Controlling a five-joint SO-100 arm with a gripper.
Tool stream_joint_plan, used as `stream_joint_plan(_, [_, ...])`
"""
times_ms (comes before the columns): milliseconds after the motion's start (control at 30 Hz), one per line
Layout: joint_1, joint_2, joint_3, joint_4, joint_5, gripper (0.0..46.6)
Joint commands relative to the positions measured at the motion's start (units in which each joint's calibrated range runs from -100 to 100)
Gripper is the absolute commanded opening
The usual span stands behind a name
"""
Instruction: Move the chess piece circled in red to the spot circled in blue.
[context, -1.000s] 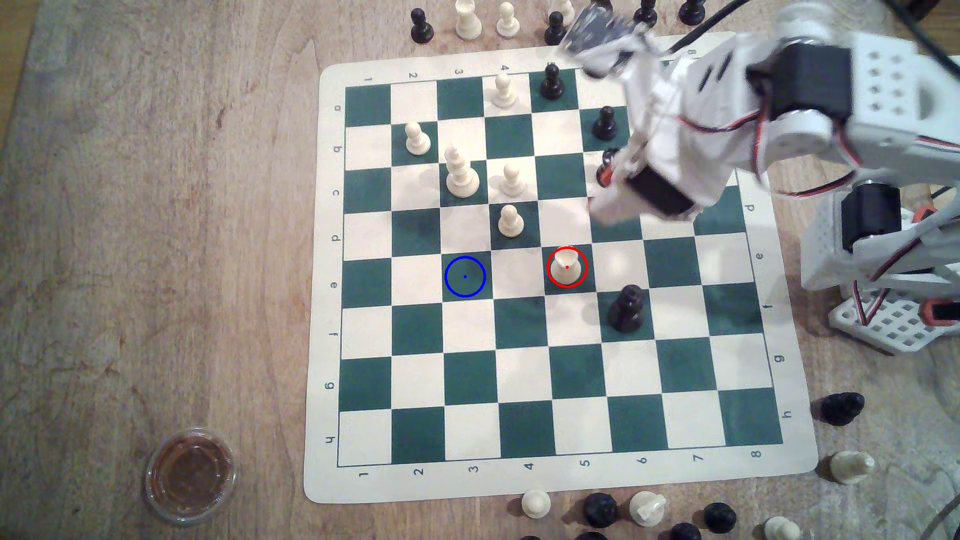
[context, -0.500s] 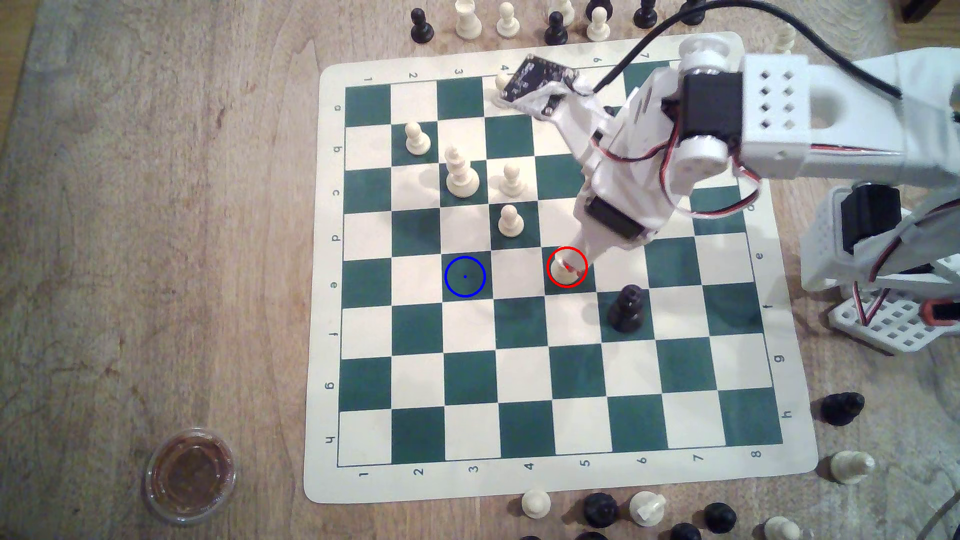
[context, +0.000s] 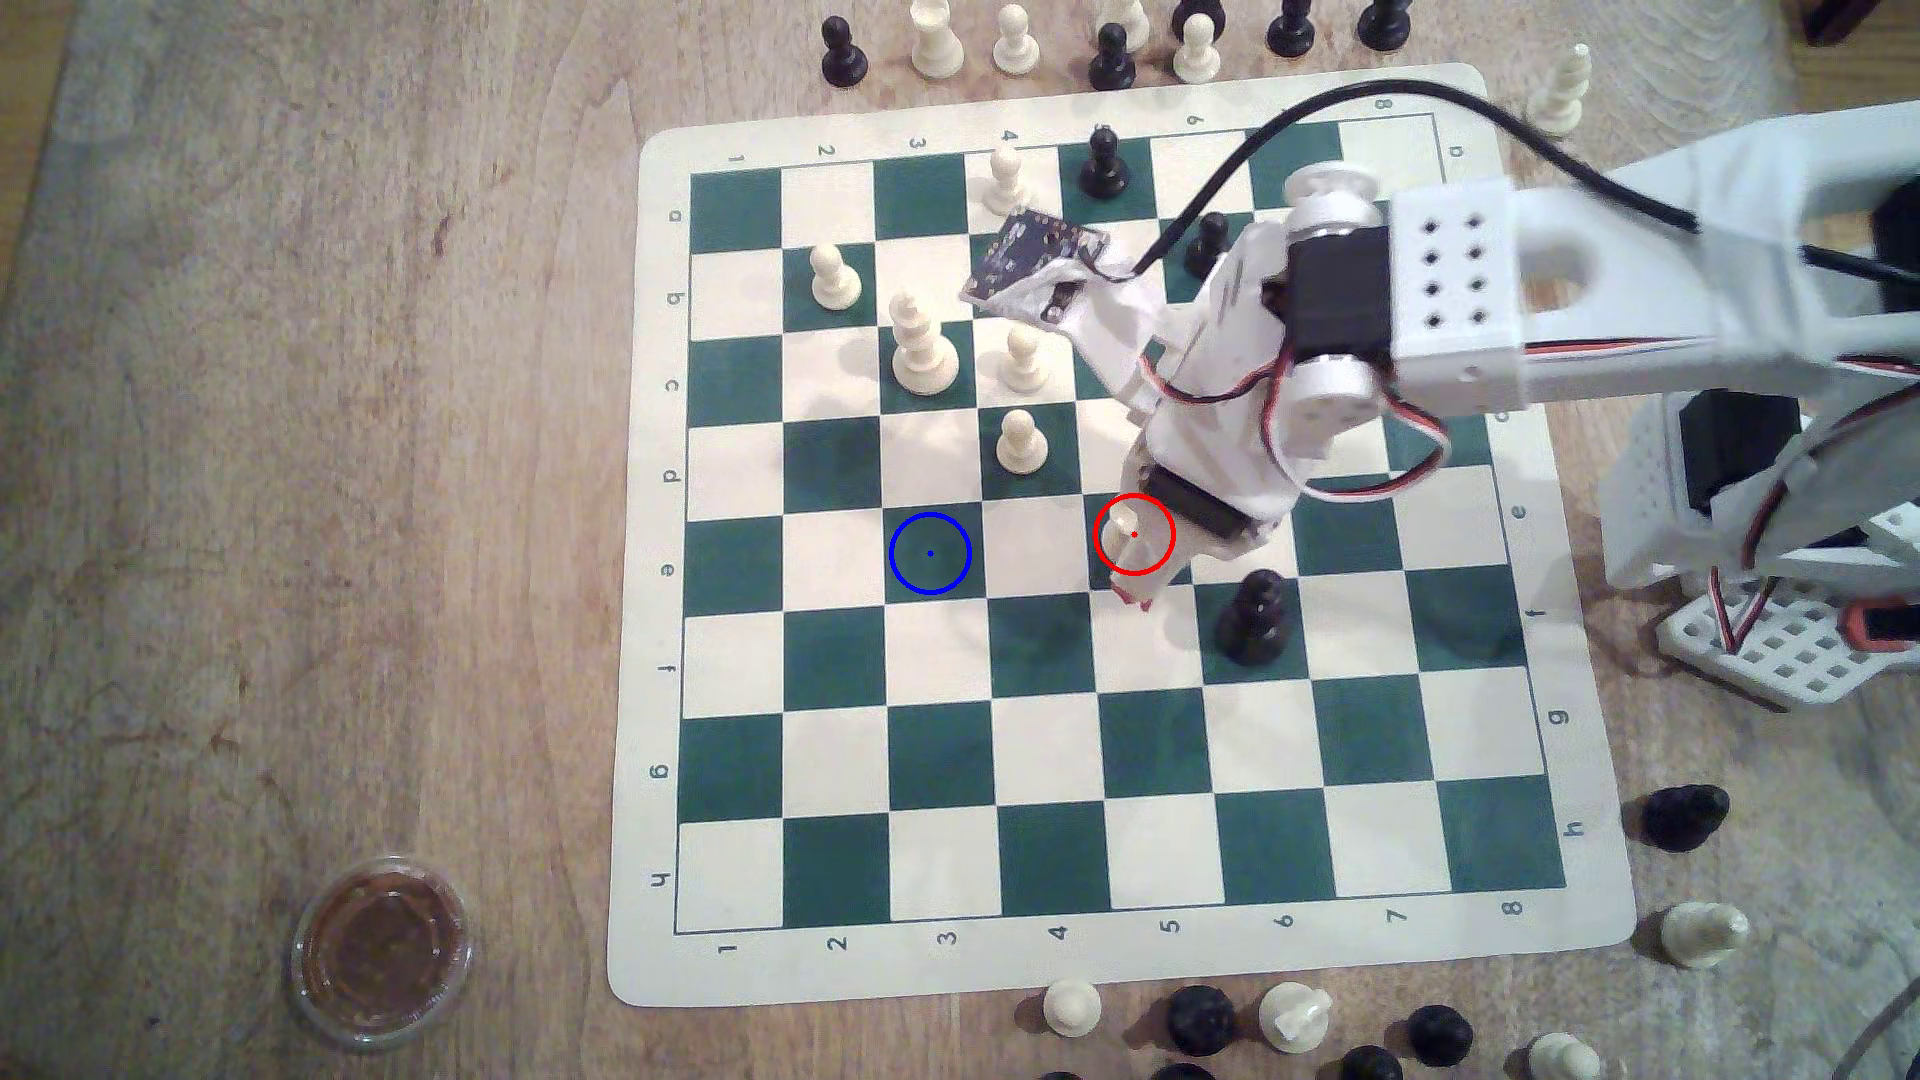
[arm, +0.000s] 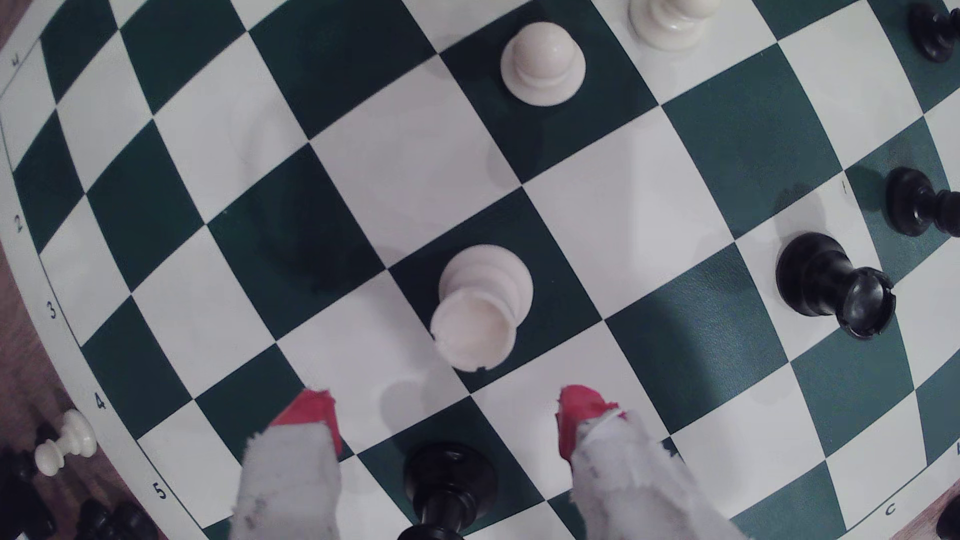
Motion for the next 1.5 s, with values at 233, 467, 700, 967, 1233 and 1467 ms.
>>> stream_joint_plan(233, [-0.18,2.62,-2.55,-3.33,0.49,21.9])
stream_joint_plan(467, [-0.18,6.1,-4.46,-4.23,0.59,22.6])
stream_joint_plan(700, [0.44,6.02,-5.37,-6.36,0.68,19.8])
stream_joint_plan(967, [0.44,4.49,-6.45,-8.66,0.29,18.8])
stream_joint_plan(1233, [0.37,4.23,-6.54,-9.88,-0.1,16.3])
stream_joint_plan(1467, [0.05,3.89,-6.54,-10.05,-0.39,9.1])
